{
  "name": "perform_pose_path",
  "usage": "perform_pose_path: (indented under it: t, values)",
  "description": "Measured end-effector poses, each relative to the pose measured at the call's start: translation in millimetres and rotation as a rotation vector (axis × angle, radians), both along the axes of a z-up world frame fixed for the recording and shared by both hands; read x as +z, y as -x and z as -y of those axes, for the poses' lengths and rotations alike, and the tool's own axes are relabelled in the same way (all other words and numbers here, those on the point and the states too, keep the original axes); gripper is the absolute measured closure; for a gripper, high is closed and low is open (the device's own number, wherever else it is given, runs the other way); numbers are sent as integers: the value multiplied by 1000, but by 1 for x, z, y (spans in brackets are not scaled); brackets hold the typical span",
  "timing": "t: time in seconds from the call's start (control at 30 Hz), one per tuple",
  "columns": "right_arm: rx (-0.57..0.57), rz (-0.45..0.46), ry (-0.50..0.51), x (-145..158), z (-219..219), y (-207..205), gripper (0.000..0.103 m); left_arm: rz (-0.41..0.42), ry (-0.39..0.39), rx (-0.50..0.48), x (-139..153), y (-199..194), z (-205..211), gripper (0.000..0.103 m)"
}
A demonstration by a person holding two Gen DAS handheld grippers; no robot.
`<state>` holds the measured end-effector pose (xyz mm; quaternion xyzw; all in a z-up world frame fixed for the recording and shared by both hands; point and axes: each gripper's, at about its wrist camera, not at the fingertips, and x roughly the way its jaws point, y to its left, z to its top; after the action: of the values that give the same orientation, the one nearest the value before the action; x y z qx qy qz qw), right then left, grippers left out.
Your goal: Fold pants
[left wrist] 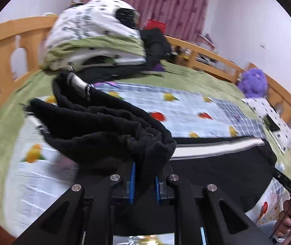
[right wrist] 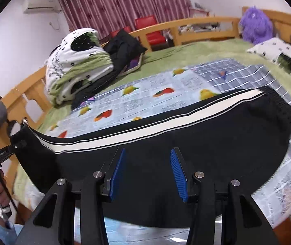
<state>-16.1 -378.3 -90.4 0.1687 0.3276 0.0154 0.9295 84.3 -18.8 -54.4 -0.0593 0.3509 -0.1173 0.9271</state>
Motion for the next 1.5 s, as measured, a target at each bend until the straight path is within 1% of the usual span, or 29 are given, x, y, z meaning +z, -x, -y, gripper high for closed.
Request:
perform_pose_path:
  t: [0.13,0.2,0.23,0.33,0.4,0.5,0.53,0.57,0.6,0.63,0.67,0.7,0.77,0.83,0.87,0.97,1.03,1.07,1.1,1.13,1.17,1.2,1.23,1.3,1.33,1.37,1.4,1.43,1.5]
  values:
    - [-3,-21,-33,-12,12,0,57,-31,41,-117,-24,2,56,89]
    - [-26,-34,-22,-15,17,0,57,-50,62,-171,-34,3,82,89]
    - [-34,-21,-18,-16,20,2,57,-60,69,-190,-38,3,92,89]
    - [-53,-29,6,-21,25,1,57,-117,85,-260,-59,5,124,89]
    - [-40,-38,7,-31,28,0,57,-167,76,-292,-75,8,137,89]
    - [-27,-91,-14,-45,33,-4,57,-257,38,-322,-90,19,142,78]
    - [-16,-105,-30,-50,33,-6,57,-281,42,-334,-91,25,138,75]
    - [-4,-111,-43,-53,33,-7,57,-282,46,-337,-90,29,134,73]
    - [7,-113,-52,-55,32,-8,57,-271,50,-336,-87,35,127,65]
    - [21,-115,-64,-58,29,-11,57,-257,56,-331,-83,41,120,53]
    - [30,-115,-72,-59,27,-12,57,-240,62,-318,-77,47,110,45]
    - [48,-119,-90,-62,22,-15,57,-220,66,-292,-71,55,98,33]
    - [89,-130,-147,-67,12,-23,57,-185,68,-251,-63,64,75,32]
    - [132,-129,-194,-70,2,-29,57,-167,44,-202,-59,70,57,31]
    - [156,-126,-214,-72,-5,-31,57,-164,19,-153,-58,72,42,31]
    - [209,-143,-209,-81,-33,-45,53,-148,-9,-65,-57,77,8,31]
    - [212,-178,-173,-93,-55,-59,53,-134,-10,-23,-58,80,-10,31]
    - [214,-193,-161,-98,-61,-62,61,-133,-8,4,-59,82,-20,31]
    - [218,-213,-124,-103,-72,-66,72,-139,0,29,-60,82,-29,31]
    - [209,-198,-35,-101,-82,-63,75,-146,9,42,-61,79,-34,31]
    - [218,-170,11,-96,-87,-59,83,-153,21,54,-60,79,-40,31]
    - [224,-108,25,-84,-86,-48,87,-150,33,62,-58,79,-46,31]
    - [224,-57,-56,-73,-74,-37,88,-140,43,68,-55,80,-51,31]
    - [223,-40,-160,-68,-54,-23,88,-126,64,76,-53,77,-54,31]
    - [217,-63,-141,-71,-52,-21,88,-124,77,75,-54,76,-55,31]
    - [226,-118,-100,-80,-55,-21,86,-127,91,72,-56,74,-57,31]
    - [260,-193,-68,-95,-64,-24,79,-136,100,70,-59,72,-58,31]
    - [282,-243,-21,-107,-74,-25,77,-146,103,70,-63,69,-60,31]
    - [296,-187,80,-100,-85,-17,71,-171,101,78,-69,66,-64,31]
